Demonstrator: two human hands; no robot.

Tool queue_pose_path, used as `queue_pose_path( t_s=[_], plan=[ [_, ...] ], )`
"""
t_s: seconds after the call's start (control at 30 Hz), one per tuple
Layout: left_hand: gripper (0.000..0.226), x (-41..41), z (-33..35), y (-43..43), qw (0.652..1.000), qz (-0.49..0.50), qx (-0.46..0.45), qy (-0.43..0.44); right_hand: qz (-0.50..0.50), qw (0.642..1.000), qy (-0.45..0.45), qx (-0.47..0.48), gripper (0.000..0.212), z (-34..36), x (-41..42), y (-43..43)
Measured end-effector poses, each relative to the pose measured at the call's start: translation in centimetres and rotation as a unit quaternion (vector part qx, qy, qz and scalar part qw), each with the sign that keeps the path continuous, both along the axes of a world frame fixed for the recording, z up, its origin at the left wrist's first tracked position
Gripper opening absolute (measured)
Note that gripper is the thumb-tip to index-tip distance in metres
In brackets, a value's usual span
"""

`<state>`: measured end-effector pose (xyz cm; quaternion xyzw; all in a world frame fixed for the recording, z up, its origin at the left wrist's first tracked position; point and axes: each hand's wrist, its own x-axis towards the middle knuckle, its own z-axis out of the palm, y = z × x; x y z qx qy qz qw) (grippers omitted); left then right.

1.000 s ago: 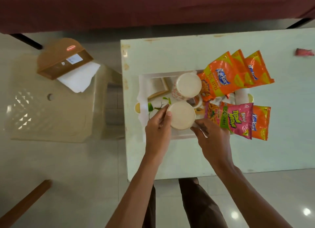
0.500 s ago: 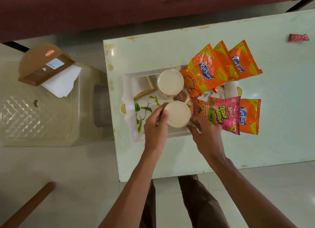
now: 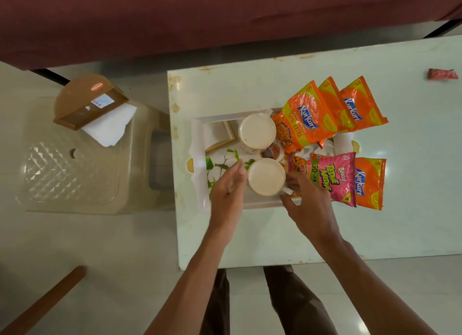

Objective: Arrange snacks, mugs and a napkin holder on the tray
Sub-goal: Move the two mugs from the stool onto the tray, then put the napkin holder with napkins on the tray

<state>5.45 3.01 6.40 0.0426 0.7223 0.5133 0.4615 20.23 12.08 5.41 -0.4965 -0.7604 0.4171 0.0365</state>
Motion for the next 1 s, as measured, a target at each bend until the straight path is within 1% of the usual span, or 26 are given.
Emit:
queue_pose_path(
  t_s=[0.03,0.13,0.2,0.3,0.43,0.57,0.67,0.77,0.83,0.93,1.0],
  plan=[
    [0.039,-0.5,0.8,-0.5,1.0,0.016,0.004,0.007,0.004,1.0,0.005,0.007,0.043,0.9,0.0,-0.1],
    [0.028,-2.7,3.9,-2.0,0.997,0.076,0.026,0.016,-0.001,0.998,0.021,0.057,0.04,3.9,-0.6,-0.4],
    [0.029,-5.0,6.0,-3.4,0.994,0.102,0.042,0.026,0.0,0.996,0.043,0.082,0.038,6.1,-2.0,-0.7],
    [0.026,-8.7,8.2,-5.5,0.989,0.129,0.063,0.036,0.018,0.993,0.073,0.091,0.036,9.0,-5.1,-1.3],
    [0.019,-15.5,9.5,-7.9,0.985,0.142,0.045,0.092,0.037,0.992,0.109,0.053,0.031,10.8,-11.7,-3.0],
    [0.015,-24.7,8.6,-9.6,0.969,0.153,-0.007,0.194,0.03,0.991,0.127,-0.021,0.032,10.6,-20.8,-5.7],
    [0.024,-31.0,7.4,-9.5,0.96,0.142,-0.051,0.234,0.004,0.988,0.127,-0.086,0.034,10.0,-27.5,-7.0],
    [0.029,-36.3,5.8,-9.2,0.957,0.143,-0.072,0.243,-0.009,0.987,0.123,-0.108,0.037,9.2,-33.7,-7.8],
    [0.033,-38.8,4.5,-8.7,0.96,0.127,-0.092,0.231,-0.018,0.985,0.122,-0.121,0.039,8.7,-37.0,-8.2],
    [0.035,-41.0,2.5,-8.1,0.968,0.09,-0.116,0.204,-0.027,0.984,0.116,-0.136,0.041,7.8,-40.8,-8.8],
    [0.036,-41.4,1.5,-7.9,0.97,0.054,-0.125,0.202,-0.021,0.985,0.099,-0.137,0.044,7.2,-42.4,-9.1]
  ],
)
